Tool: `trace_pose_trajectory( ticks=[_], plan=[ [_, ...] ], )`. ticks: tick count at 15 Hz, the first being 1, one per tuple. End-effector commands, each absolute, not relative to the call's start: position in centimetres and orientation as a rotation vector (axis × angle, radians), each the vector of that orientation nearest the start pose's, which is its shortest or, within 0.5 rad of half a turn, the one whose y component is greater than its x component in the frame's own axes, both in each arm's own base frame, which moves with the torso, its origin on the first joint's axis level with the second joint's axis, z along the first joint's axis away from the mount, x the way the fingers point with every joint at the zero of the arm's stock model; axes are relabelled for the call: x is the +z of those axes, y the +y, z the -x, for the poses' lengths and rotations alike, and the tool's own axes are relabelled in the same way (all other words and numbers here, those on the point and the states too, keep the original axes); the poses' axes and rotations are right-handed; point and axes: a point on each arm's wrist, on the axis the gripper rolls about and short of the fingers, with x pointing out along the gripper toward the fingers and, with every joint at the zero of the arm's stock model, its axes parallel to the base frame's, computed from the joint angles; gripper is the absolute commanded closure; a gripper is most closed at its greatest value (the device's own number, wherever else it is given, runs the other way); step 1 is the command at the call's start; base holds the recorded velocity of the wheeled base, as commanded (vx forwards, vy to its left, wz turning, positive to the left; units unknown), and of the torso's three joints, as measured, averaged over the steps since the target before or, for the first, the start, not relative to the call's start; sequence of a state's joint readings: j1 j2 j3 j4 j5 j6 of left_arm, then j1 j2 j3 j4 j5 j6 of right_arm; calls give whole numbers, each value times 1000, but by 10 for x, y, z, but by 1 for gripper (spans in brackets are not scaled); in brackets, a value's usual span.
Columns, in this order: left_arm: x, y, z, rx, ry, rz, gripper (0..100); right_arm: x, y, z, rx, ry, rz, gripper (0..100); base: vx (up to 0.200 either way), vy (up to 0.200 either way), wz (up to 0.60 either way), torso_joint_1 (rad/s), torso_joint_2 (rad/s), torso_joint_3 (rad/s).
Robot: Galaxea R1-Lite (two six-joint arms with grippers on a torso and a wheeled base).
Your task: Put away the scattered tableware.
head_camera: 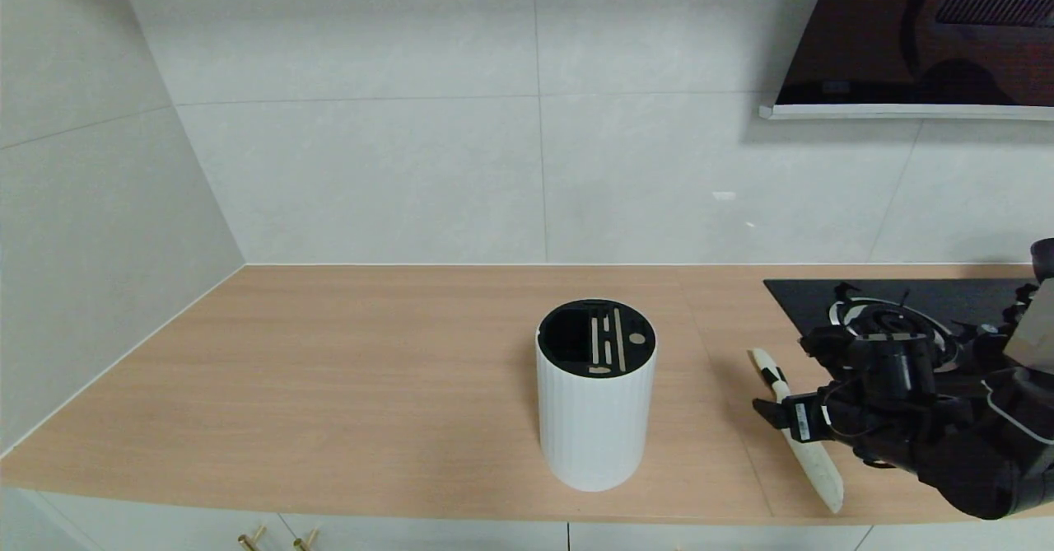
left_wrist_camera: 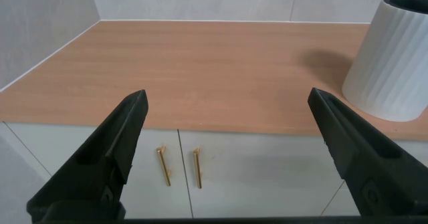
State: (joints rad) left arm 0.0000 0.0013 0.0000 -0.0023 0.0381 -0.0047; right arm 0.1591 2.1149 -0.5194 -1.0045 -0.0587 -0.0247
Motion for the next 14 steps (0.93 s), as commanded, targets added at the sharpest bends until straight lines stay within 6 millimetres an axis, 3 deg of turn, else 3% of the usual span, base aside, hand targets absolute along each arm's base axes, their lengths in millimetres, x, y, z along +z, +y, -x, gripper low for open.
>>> trace_pose_trajectory(
  ticks=[1, 8, 14],
  plan=[
    [76, 1, 23, 38, -2, 5, 0, 5, 48, -317, 84, 624, 94, 0, 0, 0, 0, 0, 0, 0],
    [76, 1, 23, 38, -2, 5, 0, -21, 43, -330, 27, 622, 98, 0, 0, 0, 0, 0, 0, 0],
    [76, 1, 23, 38, -2, 5, 0, -26, 35, -338, -34, 618, 82, 0, 0, 0, 0, 0, 0, 0]
  ],
)
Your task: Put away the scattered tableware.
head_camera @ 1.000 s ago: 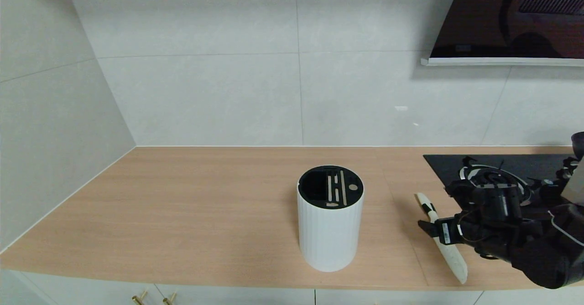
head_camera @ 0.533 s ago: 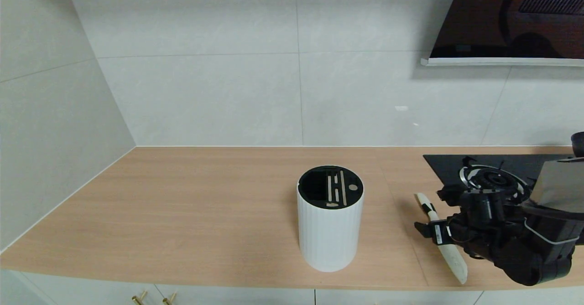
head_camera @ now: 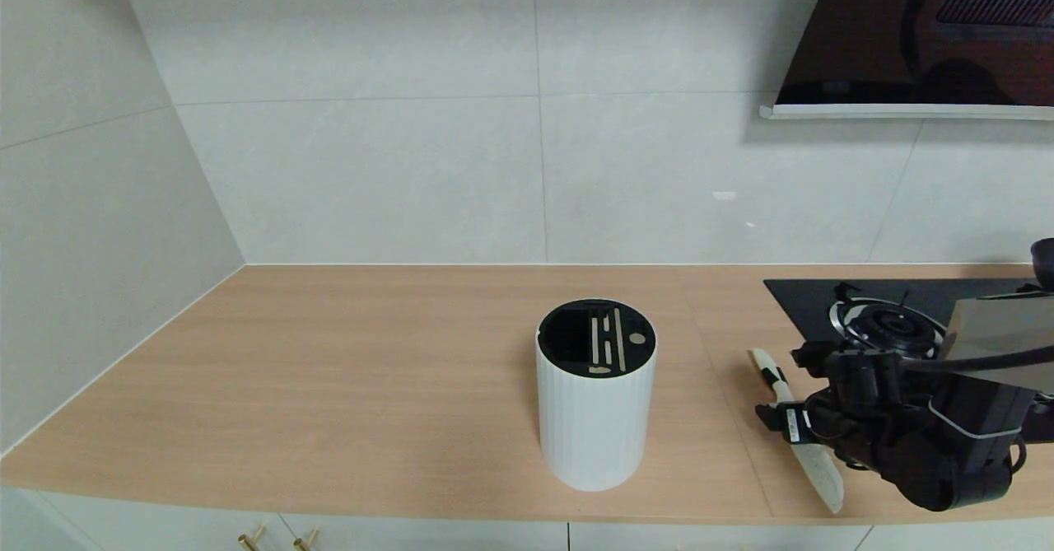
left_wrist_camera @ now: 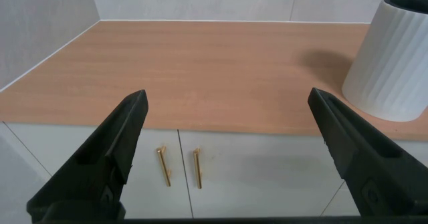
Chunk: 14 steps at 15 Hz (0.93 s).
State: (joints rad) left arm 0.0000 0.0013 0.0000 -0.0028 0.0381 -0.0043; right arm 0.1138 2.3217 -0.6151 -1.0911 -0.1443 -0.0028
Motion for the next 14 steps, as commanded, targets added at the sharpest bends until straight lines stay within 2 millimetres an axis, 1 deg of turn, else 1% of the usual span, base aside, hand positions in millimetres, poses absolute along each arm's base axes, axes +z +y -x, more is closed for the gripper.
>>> trace_pose_trajectory(
  ticks=[1, 11, 12, 14],
  plan=[
    [76, 1, 23, 38, -2, 5, 0, -26, 35, -339, -36, 613, 80, 0, 0, 0, 0, 0, 0, 0],
    [76, 1, 23, 38, -2, 5, 0, -31, 34, -340, -39, 624, 81, 0, 0, 0, 0, 0, 0, 0],
    [76, 1, 23, 38, -2, 5, 0, -32, 34, -340, -39, 627, 81, 100, 0, 0, 0, 0, 0, 0],
    [76, 1, 23, 38, -2, 5, 0, -32, 34, -339, -39, 628, 81, 100, 0, 0, 0, 0, 0, 0]
  ],
)
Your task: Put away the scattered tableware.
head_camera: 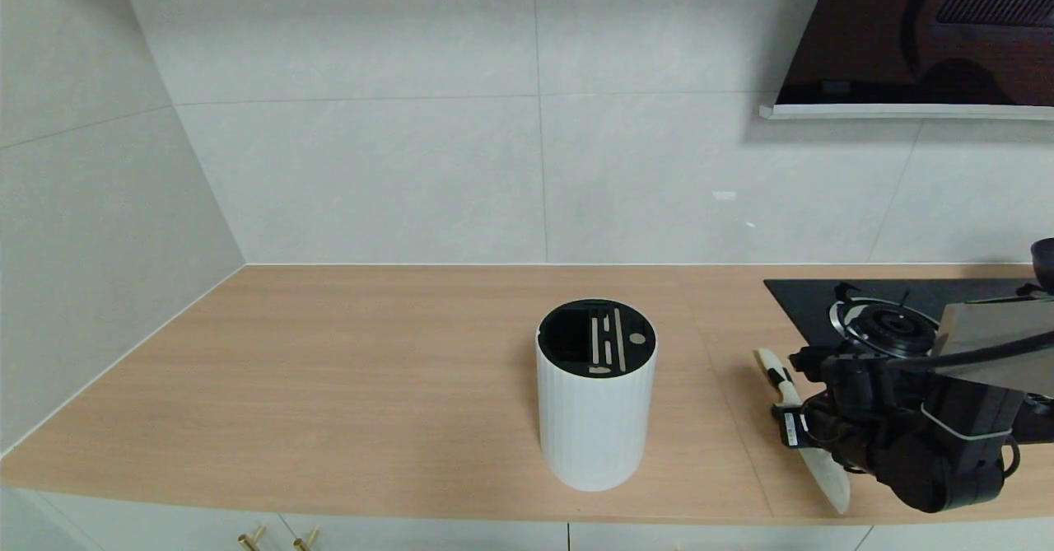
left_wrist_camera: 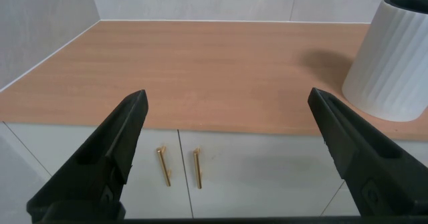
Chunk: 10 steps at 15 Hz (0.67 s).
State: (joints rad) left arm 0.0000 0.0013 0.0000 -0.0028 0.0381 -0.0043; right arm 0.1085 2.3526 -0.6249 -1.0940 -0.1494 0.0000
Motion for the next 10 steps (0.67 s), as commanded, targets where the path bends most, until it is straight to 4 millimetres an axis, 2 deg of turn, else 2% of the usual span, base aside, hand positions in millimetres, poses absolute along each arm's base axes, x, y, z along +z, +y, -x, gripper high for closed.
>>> trace_pose_trajectory(
  ticks=[1, 7, 10],
  plan=[
    [76, 1, 23, 38, -2, 5, 0, -31, 34, -339, -39, 627, 80, 100, 0, 0, 0, 0, 0, 0],
    [76, 1, 23, 38, -2, 6, 0, -29, 34, -339, -39, 621, 79, 100, 0, 0, 0, 0, 0, 0],
    [76, 1, 23, 38, -2, 6, 0, -9, 35, -335, -38, 576, 44, 100, 0, 0, 0, 0, 0, 0]
  ],
)
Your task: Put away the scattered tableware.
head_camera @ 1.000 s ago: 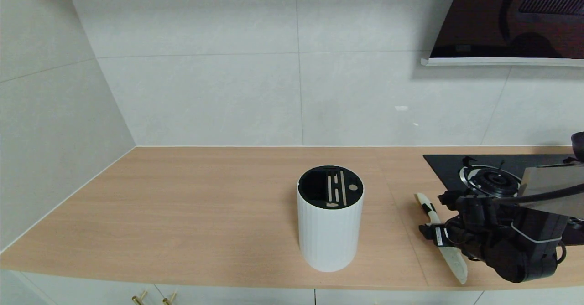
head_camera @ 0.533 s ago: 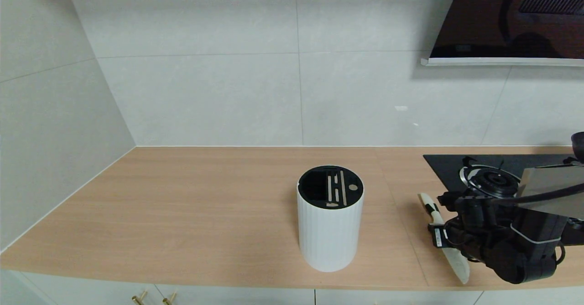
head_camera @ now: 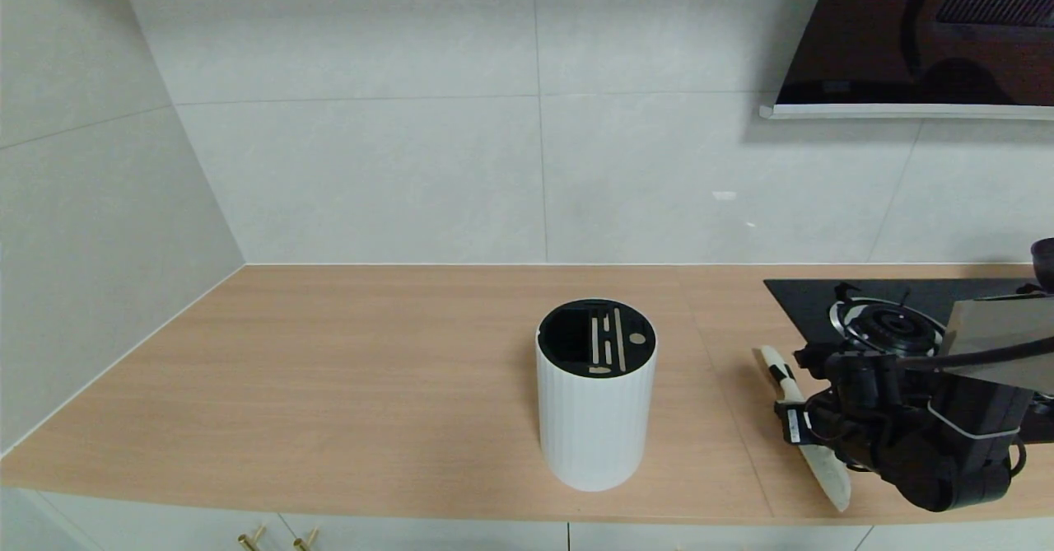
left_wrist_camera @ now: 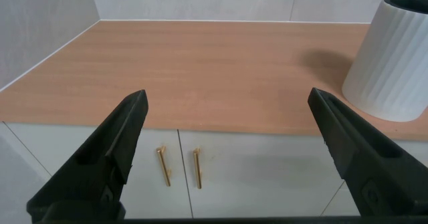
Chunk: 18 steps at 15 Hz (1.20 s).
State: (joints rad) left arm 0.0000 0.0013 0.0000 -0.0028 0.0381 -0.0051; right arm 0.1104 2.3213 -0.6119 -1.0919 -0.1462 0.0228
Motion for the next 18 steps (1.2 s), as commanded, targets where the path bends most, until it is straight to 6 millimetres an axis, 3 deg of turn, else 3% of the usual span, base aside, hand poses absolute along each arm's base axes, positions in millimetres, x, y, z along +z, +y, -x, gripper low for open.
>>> trace_pose_trajectory(
  ticks=[1, 4, 7, 11, 14, 18],
  plan=[
    [76, 1, 23, 38, -2, 5, 0, -1, 36, -333, -32, 558, 38, 100, 0, 0, 0, 0, 0, 0],
    [76, 1, 23, 38, -2, 5, 0, 30, 42, -320, -7, 491, 34, 100, 0, 0, 0, 0, 0, 0],
    [76, 1, 23, 38, -3, 2, 0, 46, 49, -309, 23, 457, 44, 100, 0, 0, 0, 0, 0, 0],
    [97, 0, 28, -13, -95, 9, 0, 70, 55, -302, 49, 383, 59, 100, 0, 0, 0, 0, 0, 0],
    [131, -8, 24, -355, 83, 22, 0, 115, 81, -305, 121, 295, 58, 100, 0, 0, 0, 0, 0, 0],
    [216, -14, -43, -609, 226, 68, 0, 158, 125, -301, 253, 282, 73, 100, 0, 0, 0, 0, 0, 0]
  ],
)
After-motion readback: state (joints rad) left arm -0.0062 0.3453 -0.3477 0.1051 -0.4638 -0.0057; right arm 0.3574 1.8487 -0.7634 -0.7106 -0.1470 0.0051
